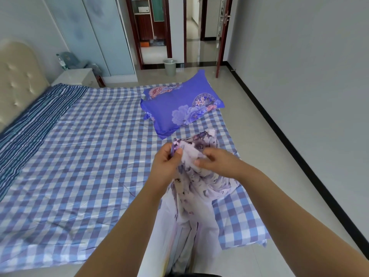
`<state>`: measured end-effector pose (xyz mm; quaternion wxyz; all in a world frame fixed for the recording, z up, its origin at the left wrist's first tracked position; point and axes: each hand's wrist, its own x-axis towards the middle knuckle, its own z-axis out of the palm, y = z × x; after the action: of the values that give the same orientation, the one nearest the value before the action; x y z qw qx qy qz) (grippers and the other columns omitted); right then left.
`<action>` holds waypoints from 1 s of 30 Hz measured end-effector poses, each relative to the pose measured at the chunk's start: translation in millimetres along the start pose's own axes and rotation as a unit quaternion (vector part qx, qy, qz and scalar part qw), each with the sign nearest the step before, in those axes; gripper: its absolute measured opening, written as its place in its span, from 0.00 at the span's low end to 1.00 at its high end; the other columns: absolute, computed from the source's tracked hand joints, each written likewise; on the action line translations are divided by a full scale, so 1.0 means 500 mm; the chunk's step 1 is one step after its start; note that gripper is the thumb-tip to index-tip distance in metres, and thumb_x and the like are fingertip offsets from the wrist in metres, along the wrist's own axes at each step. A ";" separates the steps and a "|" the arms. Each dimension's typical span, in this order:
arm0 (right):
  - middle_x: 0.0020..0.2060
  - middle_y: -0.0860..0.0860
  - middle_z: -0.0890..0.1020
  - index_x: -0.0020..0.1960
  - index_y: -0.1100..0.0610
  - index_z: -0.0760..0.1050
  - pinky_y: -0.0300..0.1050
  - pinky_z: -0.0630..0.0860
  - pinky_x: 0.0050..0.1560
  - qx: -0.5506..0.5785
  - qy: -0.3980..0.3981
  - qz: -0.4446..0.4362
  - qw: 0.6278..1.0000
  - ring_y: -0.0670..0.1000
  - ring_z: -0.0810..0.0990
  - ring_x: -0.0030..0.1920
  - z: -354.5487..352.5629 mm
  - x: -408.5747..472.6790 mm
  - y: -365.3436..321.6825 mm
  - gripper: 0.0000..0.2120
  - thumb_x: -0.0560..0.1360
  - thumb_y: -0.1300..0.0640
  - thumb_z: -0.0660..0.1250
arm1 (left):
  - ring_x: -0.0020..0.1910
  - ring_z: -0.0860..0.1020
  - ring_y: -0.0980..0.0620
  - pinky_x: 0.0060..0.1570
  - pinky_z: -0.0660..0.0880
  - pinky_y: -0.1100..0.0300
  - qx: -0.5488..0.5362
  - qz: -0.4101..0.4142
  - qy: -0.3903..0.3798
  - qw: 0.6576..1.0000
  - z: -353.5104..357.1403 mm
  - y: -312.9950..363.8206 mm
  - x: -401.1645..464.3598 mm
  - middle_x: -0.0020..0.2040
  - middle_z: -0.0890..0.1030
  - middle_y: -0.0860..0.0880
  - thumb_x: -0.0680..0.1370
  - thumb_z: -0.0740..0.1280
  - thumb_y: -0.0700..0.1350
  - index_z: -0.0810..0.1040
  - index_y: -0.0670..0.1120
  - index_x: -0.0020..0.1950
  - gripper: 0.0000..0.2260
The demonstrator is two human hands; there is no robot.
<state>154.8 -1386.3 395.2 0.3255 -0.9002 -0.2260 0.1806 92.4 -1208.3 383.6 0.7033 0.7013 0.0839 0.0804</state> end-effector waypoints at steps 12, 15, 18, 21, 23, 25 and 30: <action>0.57 0.51 0.79 0.62 0.52 0.73 0.49 0.70 0.60 -0.231 -0.037 -0.019 0.972 0.54 0.75 0.59 0.224 0.000 0.147 0.19 0.73 0.47 0.64 | 0.47 0.76 0.48 0.52 0.74 0.52 -0.105 -0.038 0.115 0.987 -0.098 0.004 0.009 0.45 0.78 0.46 0.82 0.58 0.39 0.74 0.46 0.44 0.09; 0.52 0.53 0.81 0.61 0.52 0.73 0.46 0.73 0.52 -0.207 -0.009 -0.059 0.977 0.56 0.78 0.54 0.256 -0.009 0.152 0.17 0.75 0.50 0.60 | 0.47 0.76 0.48 0.51 0.73 0.53 -0.079 -0.047 0.136 0.986 -0.120 -0.002 0.007 0.44 0.78 0.48 0.82 0.58 0.40 0.73 0.47 0.43 0.10; 0.49 0.55 0.81 0.65 0.53 0.69 0.42 0.69 0.42 -0.153 -0.010 -0.050 0.987 0.58 0.79 0.49 0.282 -0.017 0.148 0.17 0.78 0.49 0.59 | 0.48 0.76 0.47 0.53 0.73 0.50 -0.061 -0.051 0.136 0.988 -0.140 -0.008 0.004 0.45 0.78 0.46 0.82 0.58 0.40 0.74 0.47 0.44 0.09; 0.49 0.54 0.80 0.62 0.54 0.69 0.43 0.69 0.41 -0.123 -0.044 -0.015 0.991 0.57 0.79 0.49 0.304 -0.026 0.142 0.18 0.78 0.46 0.60 | 0.48 0.78 0.45 0.53 0.74 0.50 -0.019 -0.045 0.050 0.998 -0.161 -0.010 -0.007 0.47 0.80 0.43 0.82 0.59 0.41 0.77 0.44 0.47 0.08; 0.50 0.51 0.77 0.57 0.56 0.74 0.42 0.68 0.42 -0.060 -0.039 -0.004 0.997 0.54 0.77 0.51 0.309 -0.028 0.129 0.15 0.77 0.46 0.61 | 0.48 0.80 0.47 0.49 0.77 0.55 0.010 -0.041 -0.032 0.999 -0.173 -0.006 -0.020 0.48 0.82 0.44 0.81 0.60 0.41 0.77 0.43 0.50 0.07; 0.53 0.47 0.75 0.59 0.54 0.75 0.40 0.66 0.45 -0.003 0.003 -0.016 1.000 0.49 0.75 0.53 0.304 -0.027 0.106 0.14 0.77 0.50 0.63 | 0.51 0.81 0.47 0.49 0.78 0.57 0.029 -0.049 -0.100 0.993 -0.190 -0.001 -0.032 0.51 0.83 0.44 0.80 0.62 0.43 0.78 0.43 0.54 0.07; 0.41 0.56 0.79 0.46 0.61 0.74 0.50 0.73 0.45 0.096 -0.017 -0.004 0.995 0.54 0.77 0.42 0.281 -0.014 0.042 0.13 0.75 0.49 0.65 | 0.56 0.80 0.42 0.54 0.77 0.55 0.047 -0.081 -0.218 0.971 -0.231 0.007 -0.060 0.55 0.82 0.41 0.71 0.72 0.58 0.80 0.46 0.55 0.20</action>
<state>88.7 -1333.5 280.8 0.4072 -0.8608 -0.2163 0.2156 36.6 -1102.9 386.8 0.6751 0.7250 -0.0118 -0.1357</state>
